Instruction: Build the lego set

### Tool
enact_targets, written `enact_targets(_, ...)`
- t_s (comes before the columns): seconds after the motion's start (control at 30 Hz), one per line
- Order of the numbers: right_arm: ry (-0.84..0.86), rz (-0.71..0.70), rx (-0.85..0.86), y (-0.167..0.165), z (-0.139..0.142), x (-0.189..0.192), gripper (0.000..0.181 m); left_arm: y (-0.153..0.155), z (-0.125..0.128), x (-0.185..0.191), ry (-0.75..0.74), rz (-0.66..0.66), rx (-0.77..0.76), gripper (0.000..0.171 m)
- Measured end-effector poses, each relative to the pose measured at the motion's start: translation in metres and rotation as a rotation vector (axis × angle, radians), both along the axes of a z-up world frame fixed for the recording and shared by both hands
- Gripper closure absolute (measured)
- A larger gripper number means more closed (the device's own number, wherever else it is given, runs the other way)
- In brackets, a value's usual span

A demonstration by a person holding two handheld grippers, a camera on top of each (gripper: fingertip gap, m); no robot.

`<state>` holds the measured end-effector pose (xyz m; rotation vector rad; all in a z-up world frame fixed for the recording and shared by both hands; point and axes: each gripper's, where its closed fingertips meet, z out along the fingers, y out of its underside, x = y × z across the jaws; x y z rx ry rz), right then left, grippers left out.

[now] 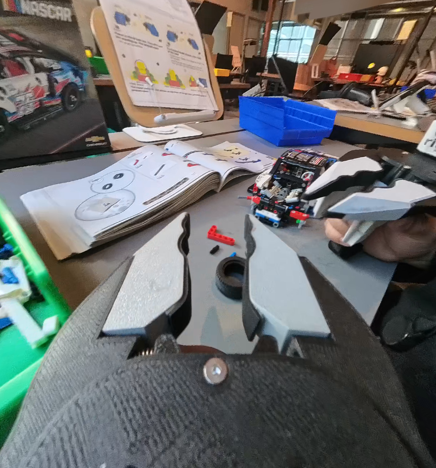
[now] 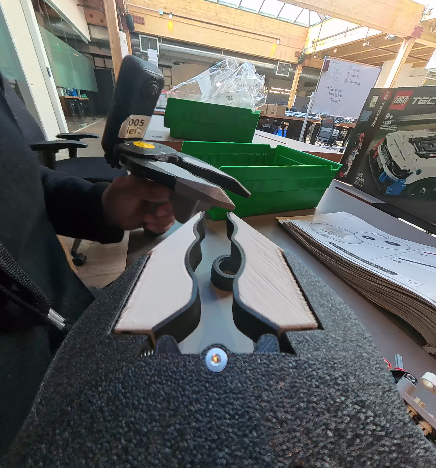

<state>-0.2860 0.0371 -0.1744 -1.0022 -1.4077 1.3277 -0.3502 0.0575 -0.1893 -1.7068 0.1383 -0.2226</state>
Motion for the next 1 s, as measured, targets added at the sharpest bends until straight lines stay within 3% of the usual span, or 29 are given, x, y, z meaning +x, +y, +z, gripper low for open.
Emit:
enact_targets(0.2,-0.013,0.011,0.015,-0.003,-0.002,-0.001,0.166,-0.022,-0.014,-0.059,0.181,0.248,-0.127,0.138)
enact_targets(0.3,-0.012,0.01,0.024,-0.004,-0.002,-0.001,0.167,-0.025,-0.019,-0.078,0.195,0.303,-0.152,0.171)
enact_targets(0.4,-0.003,0.003,0.035,-0.004,-0.002,0.0,0.167,-0.028,-0.02,-0.083,0.225,0.275,-0.133,0.171)
enact_targets(0.53,-0.002,0.007,0.057,-0.007,-0.003,0.0,0.167,-0.032,-0.022,-0.11,0.287,0.38,-0.165,0.171)
enact_targets(0.67,-0.005,0.013,0.08,-0.01,-0.004,0.0,0.169,-0.029,-0.027,-0.116,0.164,0.362,-0.199,0.171)
enact_targets(0.8,-0.005,0.007,0.081,-0.009,-0.004,0.0,0.17,-0.027,-0.024,-0.098,0.127,0.341,-0.158,0.131)
enact_targets(1.0,-0.016,0.014,0.069,-0.008,-0.005,-0.002,0.172,-0.023,-0.023,-0.066,0.156,0.23,-0.13,0.128)
